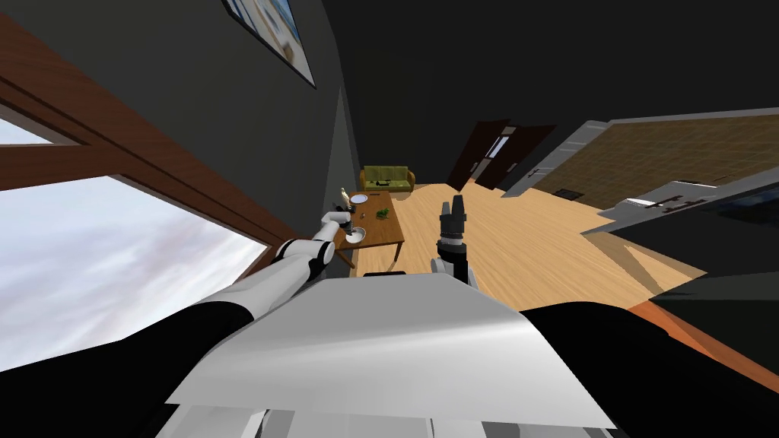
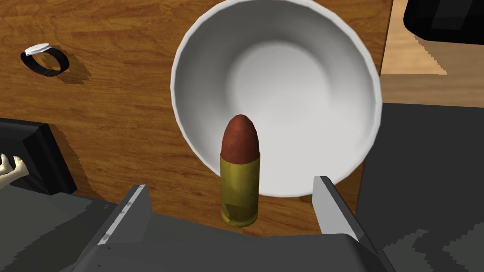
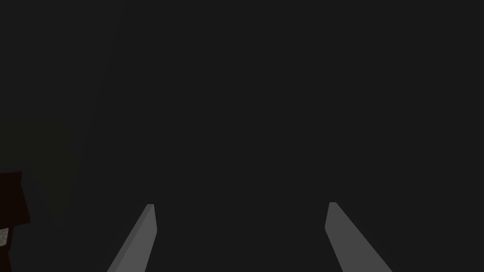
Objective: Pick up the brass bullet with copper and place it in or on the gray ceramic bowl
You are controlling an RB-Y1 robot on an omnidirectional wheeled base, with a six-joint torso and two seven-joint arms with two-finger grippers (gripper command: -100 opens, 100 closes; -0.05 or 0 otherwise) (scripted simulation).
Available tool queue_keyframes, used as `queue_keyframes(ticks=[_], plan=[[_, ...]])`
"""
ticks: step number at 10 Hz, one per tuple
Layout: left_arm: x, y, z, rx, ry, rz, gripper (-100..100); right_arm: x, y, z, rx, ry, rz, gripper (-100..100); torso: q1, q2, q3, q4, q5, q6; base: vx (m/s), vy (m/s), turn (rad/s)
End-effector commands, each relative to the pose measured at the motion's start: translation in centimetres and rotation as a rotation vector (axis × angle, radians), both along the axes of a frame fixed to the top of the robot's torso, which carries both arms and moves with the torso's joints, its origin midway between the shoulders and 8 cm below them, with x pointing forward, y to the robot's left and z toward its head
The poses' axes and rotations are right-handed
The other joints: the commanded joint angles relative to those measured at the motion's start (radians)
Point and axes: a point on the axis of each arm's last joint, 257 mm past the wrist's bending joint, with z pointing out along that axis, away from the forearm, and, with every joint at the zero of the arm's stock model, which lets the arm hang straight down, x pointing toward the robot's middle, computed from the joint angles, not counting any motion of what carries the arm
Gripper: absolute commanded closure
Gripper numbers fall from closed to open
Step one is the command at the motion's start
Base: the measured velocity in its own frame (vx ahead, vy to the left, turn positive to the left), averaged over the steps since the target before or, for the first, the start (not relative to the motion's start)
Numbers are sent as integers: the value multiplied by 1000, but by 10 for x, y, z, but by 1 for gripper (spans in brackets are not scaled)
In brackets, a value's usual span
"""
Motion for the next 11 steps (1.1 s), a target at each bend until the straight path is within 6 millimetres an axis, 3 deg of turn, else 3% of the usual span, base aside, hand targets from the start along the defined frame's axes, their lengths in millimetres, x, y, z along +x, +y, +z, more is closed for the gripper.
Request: queue_keyframes(ticks=[1, 11], plan=[[0, 3, 4, 4, 2, -18, -100, 0, 0, 0, 0, 0, 0, 0, 0, 0, 0, 0, 0, 0, 34, -99, 62], [13, 38, 45, 4, -4, -143, -100, 0, 0, 0, 0, 0, 0, 0, -1, 1, 1, 0, 0, 1, 22, -105, 116]])
